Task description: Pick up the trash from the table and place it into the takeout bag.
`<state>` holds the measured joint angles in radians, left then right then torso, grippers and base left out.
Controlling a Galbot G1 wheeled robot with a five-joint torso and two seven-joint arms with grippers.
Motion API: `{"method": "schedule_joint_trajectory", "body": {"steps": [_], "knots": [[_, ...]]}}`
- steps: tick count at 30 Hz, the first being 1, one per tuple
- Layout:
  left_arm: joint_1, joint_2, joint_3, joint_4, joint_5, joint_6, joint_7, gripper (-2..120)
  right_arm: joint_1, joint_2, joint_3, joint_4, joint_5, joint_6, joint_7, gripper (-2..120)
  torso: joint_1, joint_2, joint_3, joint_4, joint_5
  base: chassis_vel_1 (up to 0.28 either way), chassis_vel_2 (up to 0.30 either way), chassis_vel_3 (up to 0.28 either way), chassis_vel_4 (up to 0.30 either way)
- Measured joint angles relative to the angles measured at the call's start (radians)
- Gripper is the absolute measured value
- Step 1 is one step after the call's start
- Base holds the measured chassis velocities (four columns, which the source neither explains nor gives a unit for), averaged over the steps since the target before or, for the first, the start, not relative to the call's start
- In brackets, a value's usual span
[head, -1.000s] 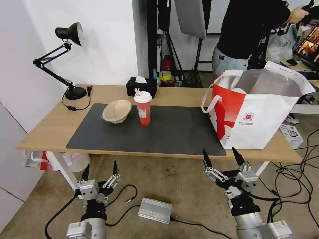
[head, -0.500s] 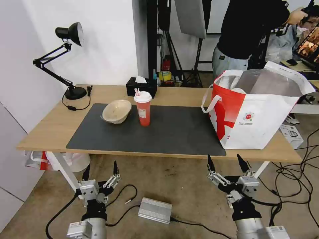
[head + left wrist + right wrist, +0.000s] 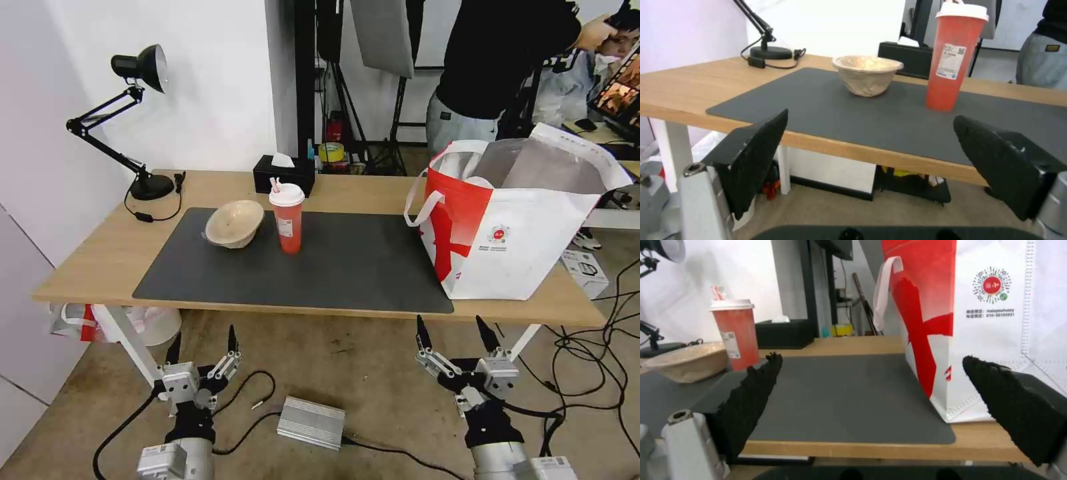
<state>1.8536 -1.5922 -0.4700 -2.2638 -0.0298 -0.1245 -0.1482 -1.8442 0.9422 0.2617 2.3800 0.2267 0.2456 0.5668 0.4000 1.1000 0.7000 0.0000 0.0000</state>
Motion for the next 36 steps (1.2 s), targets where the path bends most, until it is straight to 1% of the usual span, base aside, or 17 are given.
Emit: {"method": "schedule_joint_trajectory", "body": {"steps": [13, 31, 34, 36], "knots": [[-0.003, 0.0, -0.009, 0.011, 0.02, -0.011, 0.0, 100, 0.01, 0.005, -0.011, -0.008, -0.004, 0.0, 0.008, 100, 0.0, 0.0, 0.0, 0.0, 0.0, 0.0, 0.0, 0.0, 0.0], [0.0, 0.0, -0.014, -0.001, 0.018, -0.011, 0.002, 100, 0.021, 0.015, -0.016, -0.023, -0.001, 0.001, 0.01, 100, 0.0, 0.0, 0.0, 0.0, 0.0, 0.0, 0.0, 0.0, 0.0], [0.0, 0.0, -0.017, -0.004, 0.016, -0.01, 0.001, 100, 0.02, 0.014, -0.015, -0.023, -0.001, 0.004, 0.008, 100, 0.0, 0.0, 0.0, 0.0, 0.0, 0.0, 0.0, 0.0, 0.0], [0.0, 0.0, -0.017, -0.008, 0.015, -0.01, 0.001, 100, 0.026, 0.009, -0.011, -0.018, -0.002, 0.022, -0.013, 100, 0.0, 0.0, 0.0, 0.0, 0.0, 0.0, 0.0, 0.0, 0.0]]}}
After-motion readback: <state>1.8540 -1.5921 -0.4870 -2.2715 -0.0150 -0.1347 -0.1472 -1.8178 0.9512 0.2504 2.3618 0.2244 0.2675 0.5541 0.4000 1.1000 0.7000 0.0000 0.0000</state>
